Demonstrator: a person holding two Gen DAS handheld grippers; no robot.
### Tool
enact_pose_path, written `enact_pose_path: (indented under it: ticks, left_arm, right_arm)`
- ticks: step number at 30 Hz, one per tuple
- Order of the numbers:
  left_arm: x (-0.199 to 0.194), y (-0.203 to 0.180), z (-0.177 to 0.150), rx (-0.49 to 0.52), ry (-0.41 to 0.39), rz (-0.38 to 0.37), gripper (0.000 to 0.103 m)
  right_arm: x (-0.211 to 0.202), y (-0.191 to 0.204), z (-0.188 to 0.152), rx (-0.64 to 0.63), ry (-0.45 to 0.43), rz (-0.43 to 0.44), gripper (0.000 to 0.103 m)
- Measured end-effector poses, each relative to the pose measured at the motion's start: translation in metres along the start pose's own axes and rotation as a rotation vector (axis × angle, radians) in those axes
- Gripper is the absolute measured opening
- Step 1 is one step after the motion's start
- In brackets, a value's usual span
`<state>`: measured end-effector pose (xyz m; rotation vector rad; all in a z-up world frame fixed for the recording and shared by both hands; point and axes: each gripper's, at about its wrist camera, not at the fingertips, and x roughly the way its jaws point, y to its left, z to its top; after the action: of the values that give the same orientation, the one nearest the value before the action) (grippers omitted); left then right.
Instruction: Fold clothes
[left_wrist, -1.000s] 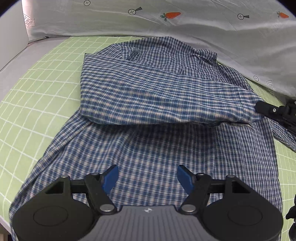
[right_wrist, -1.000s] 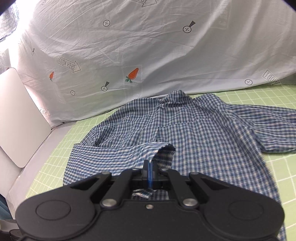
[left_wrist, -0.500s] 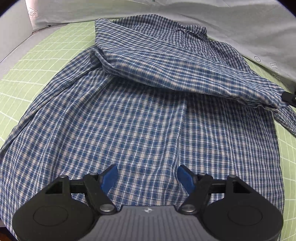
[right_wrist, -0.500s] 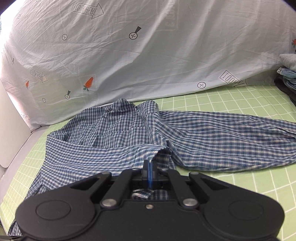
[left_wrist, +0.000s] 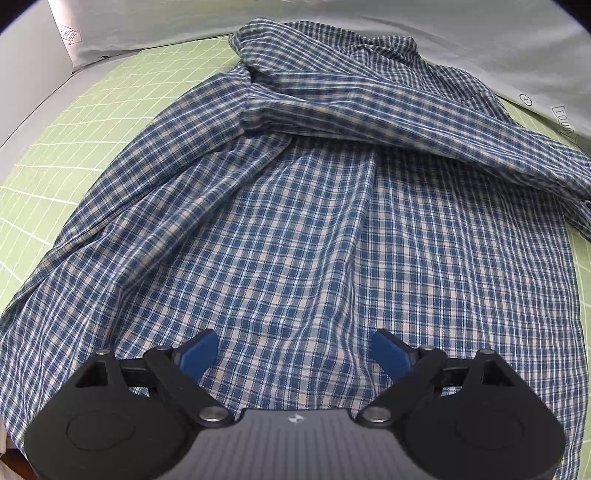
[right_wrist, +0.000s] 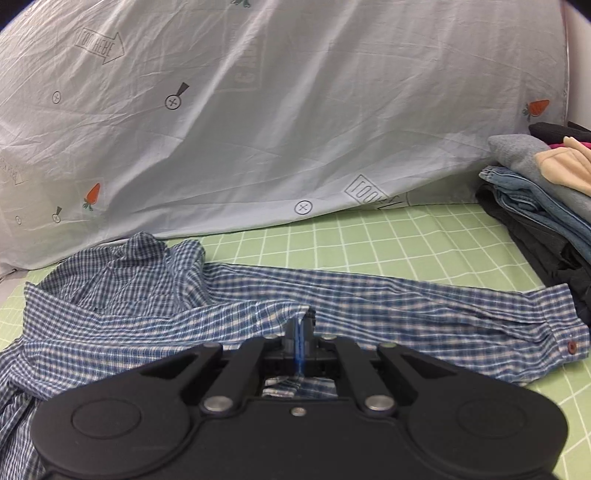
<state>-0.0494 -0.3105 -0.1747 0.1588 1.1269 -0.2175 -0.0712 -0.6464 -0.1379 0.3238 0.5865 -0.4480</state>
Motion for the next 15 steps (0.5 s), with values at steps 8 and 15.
enact_pose_path:
  ticks: [8, 15]
  left_arm:
    - [0.002, 0.004, -0.002, -0.008, 0.006, 0.004, 0.1]
    - [0.0, 0.005, -0.004, 0.003, 0.001, -0.012, 0.101]
  right_arm:
    - [0.012, -0.018, -0.022, 0.025, 0.123, -0.088, 0.004]
    - [-0.012, -0.003, -0.027, 0.025, 0.076, -0.067, 0.068]
